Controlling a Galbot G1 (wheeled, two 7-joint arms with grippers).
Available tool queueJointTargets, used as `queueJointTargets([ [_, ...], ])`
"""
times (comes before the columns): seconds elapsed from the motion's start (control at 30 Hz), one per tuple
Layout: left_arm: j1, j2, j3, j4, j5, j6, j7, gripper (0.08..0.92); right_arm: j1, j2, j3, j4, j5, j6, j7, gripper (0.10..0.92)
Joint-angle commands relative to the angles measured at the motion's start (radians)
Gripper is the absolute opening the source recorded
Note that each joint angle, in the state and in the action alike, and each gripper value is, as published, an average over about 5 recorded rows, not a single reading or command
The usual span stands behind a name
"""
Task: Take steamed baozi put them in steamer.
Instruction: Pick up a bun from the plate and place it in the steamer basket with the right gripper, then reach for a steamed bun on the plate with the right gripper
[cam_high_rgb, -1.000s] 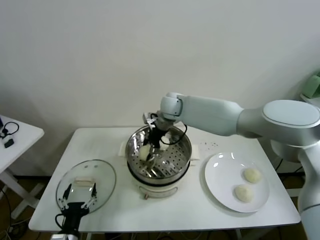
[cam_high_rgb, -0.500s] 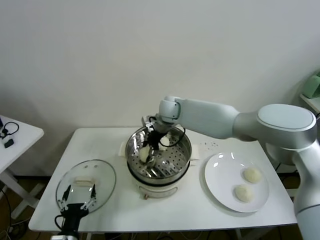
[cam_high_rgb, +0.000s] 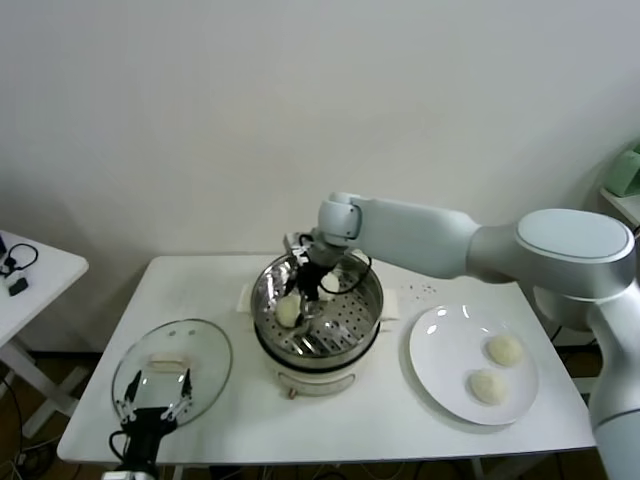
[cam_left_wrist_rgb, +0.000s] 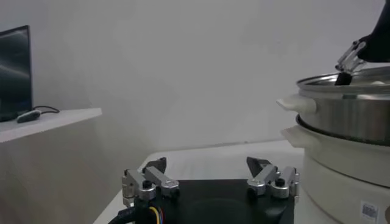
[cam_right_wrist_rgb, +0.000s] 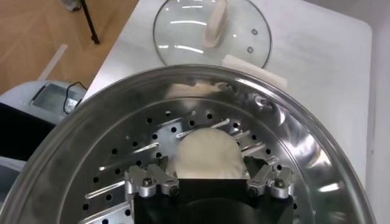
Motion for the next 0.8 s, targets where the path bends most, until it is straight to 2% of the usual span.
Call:
queueJointTargets([
  [0.03, 0.0, -0.001, 0.001, 0.0, 0.002, 0.001, 0.0, 0.823, 0.052, -0.063, 0.005, 0.056, 0.004, 0.009, -0.023, 0.823],
  [0.5, -0.007, -0.003, 0.004, 0.0, 0.004, 0.008, 0.0, 0.823, 0.301, -0.435, -0.045, 0.31, -0.033, 0.103, -0.129, 0.823],
  [0.67, -0.01, -0.002, 0.005, -0.001, 0.002, 0.017, -0.005, 0.823, 0.327, -0.598, -0.089, 0.397, -0.117, 0.144, -0.148, 0.823],
  [0.8, -0.007, -0.001, 0.007, -0.007, 0.003, 0.039, -0.028, 0.823, 0.246, -0.735, -0.06, 0.446, -0.242, 0.166, -0.154, 0.823],
])
